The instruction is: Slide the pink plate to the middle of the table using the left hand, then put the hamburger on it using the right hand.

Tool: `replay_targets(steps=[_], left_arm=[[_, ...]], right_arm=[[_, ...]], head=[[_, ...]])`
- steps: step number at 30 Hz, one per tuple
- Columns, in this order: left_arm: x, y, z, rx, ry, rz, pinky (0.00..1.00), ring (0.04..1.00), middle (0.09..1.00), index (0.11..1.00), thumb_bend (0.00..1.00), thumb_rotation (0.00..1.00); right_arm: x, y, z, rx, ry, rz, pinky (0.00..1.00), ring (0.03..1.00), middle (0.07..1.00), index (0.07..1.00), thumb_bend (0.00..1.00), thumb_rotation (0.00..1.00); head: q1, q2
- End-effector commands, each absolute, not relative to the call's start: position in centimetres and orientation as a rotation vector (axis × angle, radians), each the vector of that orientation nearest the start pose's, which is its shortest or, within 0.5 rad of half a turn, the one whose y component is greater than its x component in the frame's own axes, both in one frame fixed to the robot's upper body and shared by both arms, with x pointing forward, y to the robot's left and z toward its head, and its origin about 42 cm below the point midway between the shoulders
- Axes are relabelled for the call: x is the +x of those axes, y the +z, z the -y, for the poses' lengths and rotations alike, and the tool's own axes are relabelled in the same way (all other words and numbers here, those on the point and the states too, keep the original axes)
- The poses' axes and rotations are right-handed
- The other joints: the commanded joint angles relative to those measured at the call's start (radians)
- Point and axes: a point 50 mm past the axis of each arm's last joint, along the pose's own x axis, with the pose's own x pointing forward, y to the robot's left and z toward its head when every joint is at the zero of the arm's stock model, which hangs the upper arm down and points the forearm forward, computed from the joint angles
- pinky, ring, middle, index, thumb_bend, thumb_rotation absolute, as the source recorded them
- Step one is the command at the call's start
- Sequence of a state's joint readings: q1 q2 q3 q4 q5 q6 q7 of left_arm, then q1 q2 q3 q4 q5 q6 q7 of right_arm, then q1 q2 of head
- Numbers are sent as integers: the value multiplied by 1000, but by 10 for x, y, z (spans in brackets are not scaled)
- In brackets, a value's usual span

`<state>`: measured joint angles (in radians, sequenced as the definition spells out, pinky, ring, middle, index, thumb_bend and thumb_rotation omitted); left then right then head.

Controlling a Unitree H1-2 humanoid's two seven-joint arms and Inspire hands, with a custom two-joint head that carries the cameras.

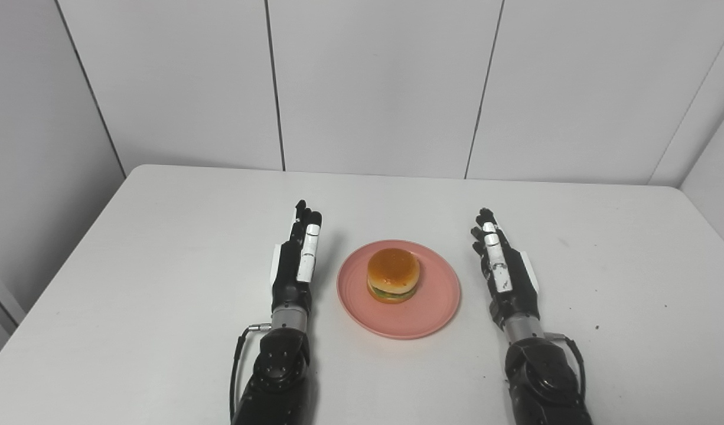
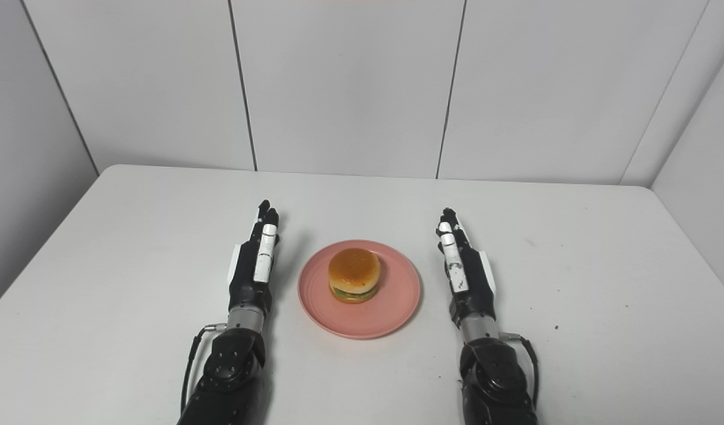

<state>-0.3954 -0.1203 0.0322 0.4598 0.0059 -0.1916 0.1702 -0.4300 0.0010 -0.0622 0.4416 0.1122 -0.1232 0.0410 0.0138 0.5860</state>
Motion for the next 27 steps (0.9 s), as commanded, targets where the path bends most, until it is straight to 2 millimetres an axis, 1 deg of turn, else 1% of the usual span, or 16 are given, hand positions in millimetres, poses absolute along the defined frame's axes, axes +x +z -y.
replay_targets(steps=[1, 6, 11, 13, 17, 18, 19, 23, 27], left_arm=[[402, 120, -142, -100, 51, 135, 1000, 1000, 1000, 1000, 732, 944], [402, 118, -144, -123, 44, 110, 1000, 1000, 1000, 1000, 756, 928], [402, 118, -146, -120, 36, 93, 1000, 1000, 1000, 1000, 765, 936], [401, 118, -147, -125, 29, 90, 1000, 1000, 1000, 1000, 756, 937], [400, 120, -152, -124, 35, 84, 1000, 1000, 1000, 1000, 736, 933], [399, 120, -153, -126, 37, 82, 1000, 1000, 1000, 1000, 735, 928], [399, 120, -155, -133, 41, 85, 1000, 1000, 1000, 1000, 734, 926], [398, 117, -157, -144, 57, 106, 1000, 1000, 1000, 1000, 733, 903], [397, 116, -158, -137, 58, 117, 1000, 1000, 1000, 1000, 735, 923]], right_arm=[[410, 117, 183, 137, 71, 97, 974, 951, 960, 947, 781, 900], [409, 116, 180, 157, 70, 103, 972, 953, 957, 944, 773, 890], [406, 115, 178, 179, 56, 105, 974, 951, 958, 945, 779, 879], [404, 114, 176, 196, 49, 102, 979, 956, 961, 954, 780, 876], [400, 110, 170, 237, 35, 108, 998, 968, 970, 977, 785, 871], [399, 110, 169, 238, 33, 108, 999, 967, 970, 978, 788, 873], [399, 108, 167, 242, 25, 107, 999, 966, 970, 979, 789, 874], [398, 105, 164, 266, -3, 108, 991, 971, 978, 973, 793, 859], [397, 104, 163, 267, -21, 112, 996, 982, 999, 981, 778, 854]], head=[[-1, 1], [-4, 3], [-11, 4], [-21, 6], [-75, 11], [-75, 11], [-90, 12], [-93, 13], [-93, 13]])
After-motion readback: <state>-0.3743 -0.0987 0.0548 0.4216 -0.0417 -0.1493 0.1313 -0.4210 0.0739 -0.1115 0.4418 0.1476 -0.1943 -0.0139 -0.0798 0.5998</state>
